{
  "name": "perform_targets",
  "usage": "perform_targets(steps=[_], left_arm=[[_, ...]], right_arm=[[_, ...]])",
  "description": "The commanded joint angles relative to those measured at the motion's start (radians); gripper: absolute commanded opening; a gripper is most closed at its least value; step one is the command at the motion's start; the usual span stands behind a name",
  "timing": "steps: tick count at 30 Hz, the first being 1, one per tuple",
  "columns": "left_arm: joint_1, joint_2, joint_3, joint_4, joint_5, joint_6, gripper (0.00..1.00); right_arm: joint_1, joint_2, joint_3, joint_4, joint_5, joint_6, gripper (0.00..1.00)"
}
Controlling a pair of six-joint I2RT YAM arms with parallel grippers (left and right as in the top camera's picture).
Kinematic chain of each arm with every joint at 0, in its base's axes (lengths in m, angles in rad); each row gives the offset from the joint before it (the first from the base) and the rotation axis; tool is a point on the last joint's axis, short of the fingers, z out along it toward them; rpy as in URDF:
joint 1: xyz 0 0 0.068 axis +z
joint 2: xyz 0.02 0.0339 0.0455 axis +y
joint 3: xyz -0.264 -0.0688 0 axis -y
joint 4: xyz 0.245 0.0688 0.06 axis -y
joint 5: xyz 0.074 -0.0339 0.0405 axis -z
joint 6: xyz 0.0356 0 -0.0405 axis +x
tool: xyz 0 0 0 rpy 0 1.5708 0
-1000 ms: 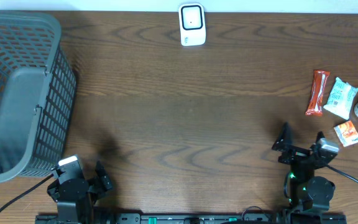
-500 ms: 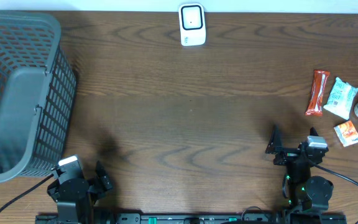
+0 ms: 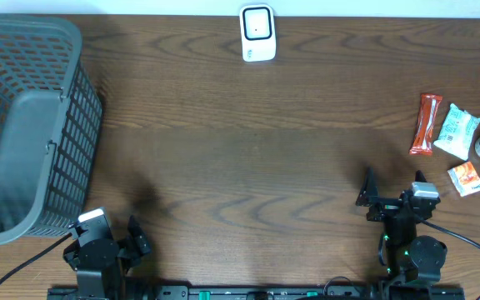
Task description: Scan the item barcode
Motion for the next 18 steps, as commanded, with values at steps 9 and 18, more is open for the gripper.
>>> perform_targets(steps=[9, 18], left_arm=[[0.004, -0.002, 0.000, -0.001, -0.005, -0.009, 0.98], [0.012, -0.002, -0.002, 0.361, -0.002, -0.017, 0.98]], right_arm=[[0.005, -0.005, -0.001, -0.005, -0.008, 0.012, 0.99], [0.005, -0.005, -0.001, -0.005, -0.008, 0.012, 0.99]])
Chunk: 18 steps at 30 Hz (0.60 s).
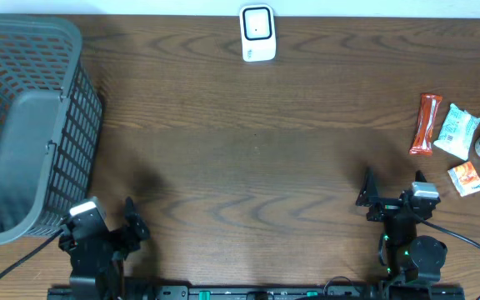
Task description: Scan the item barcode
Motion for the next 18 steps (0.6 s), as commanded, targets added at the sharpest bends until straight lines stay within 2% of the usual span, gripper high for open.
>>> perform_targets(steps=[1, 6, 12, 15, 18], left_arm=[[0.018, -0.002, -0.003, 0.154, -0.002, -0.013, 0.98], [0.074, -0.002, -0.069, 0.380, 0.027, -0.012, 0.98], [0.131, -0.021, -0.258, 0.708, 0.169, -0.012, 0.98], [0.132, -0.045, -0.343, 0.785, 0.187, -0.011, 0.98], [0.132, -0.063, -0.404, 0.793, 0.206, -0.012, 0.98]], right_arm=[[0.005, -0.005, -0.001, -0.004, -0.008, 0.012, 0.99], [0.005, -0.005, -0.001, -0.004, -0.008, 0.012, 0.99], [0.005, -0.005, -0.001, -0.004, -0.008, 0.012, 0.99], [0.005, -0.005, -0.001, -0.004, -0.008, 0.012, 0.99], [0.005, -0.005, -0.001, -0.004, -0.008, 0.012, 0.99]])
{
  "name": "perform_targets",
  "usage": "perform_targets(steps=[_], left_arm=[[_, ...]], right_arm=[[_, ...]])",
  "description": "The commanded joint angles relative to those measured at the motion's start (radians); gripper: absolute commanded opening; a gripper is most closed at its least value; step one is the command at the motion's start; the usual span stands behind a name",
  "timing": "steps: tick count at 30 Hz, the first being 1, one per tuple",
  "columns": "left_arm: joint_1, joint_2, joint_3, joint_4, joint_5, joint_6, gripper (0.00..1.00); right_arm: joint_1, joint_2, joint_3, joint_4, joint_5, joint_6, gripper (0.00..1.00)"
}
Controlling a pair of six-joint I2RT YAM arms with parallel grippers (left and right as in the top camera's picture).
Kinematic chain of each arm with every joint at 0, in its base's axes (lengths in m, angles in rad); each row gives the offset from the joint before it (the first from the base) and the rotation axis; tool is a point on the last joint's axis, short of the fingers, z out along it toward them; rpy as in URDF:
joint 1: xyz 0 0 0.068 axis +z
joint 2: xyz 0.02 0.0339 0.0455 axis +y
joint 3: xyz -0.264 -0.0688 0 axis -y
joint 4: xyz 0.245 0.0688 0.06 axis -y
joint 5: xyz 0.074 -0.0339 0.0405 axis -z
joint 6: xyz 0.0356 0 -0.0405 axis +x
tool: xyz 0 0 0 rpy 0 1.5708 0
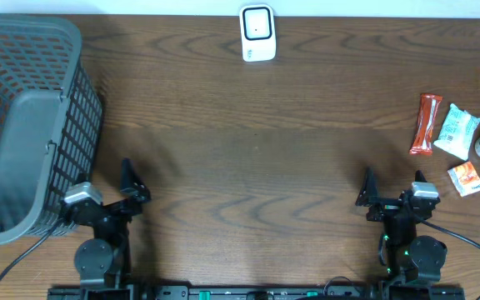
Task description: Scan the item barcode
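Note:
A white barcode scanner (257, 33) stands at the far edge of the table, in the middle. The items lie at the right: a red-orange bar (426, 124), a white-green packet (457, 132), a green-capped bottle and a small orange packet (466, 178). My right gripper (392, 190) sits open near the front edge, just left of the orange packet, holding nothing. At the front left my left gripper (134, 185) is open and empty beside the basket, far from the items.
A large grey mesh basket (23, 125) fills the left side of the table, its near corner close to my left arm. The wooden table top (248, 167) stretches between the two arms and the scanner.
My left gripper has moved away from the front edge, further onto the table beside the basket's corner. The right arm and the items are where they were.
My left gripper was low at the front edge, below the basket's corner. Then it had shifted slightly left and up. Now it stands further onto the table beside the basket. The right gripper, scanner and items have stayed put throughout.

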Motion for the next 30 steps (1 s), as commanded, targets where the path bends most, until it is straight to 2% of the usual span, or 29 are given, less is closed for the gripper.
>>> perform_targets(steps=[1, 6, 13, 30], left_arm=[[0.005, -0.024, -0.066, 0.013, 0.053, 0.002, 0.98], [0.005, -0.024, -0.087, -0.068, 0.071, 0.026, 0.98], [0.001, -0.024, -0.087, -0.076, 0.130, 0.127, 0.98], [-0.006, -0.024, -0.087, -0.075, 0.119, 0.127, 0.98]], right_arm=[[0.005, -0.005, -0.001, -0.004, -0.005, 0.012, 0.99], [0.005, -0.005, -0.001, -0.004, -0.005, 0.012, 0.99], [0.005, -0.005, -0.001, -0.004, -0.005, 0.012, 0.99], [0.005, -0.005, -0.001, -0.004, -0.005, 0.012, 0.99]])
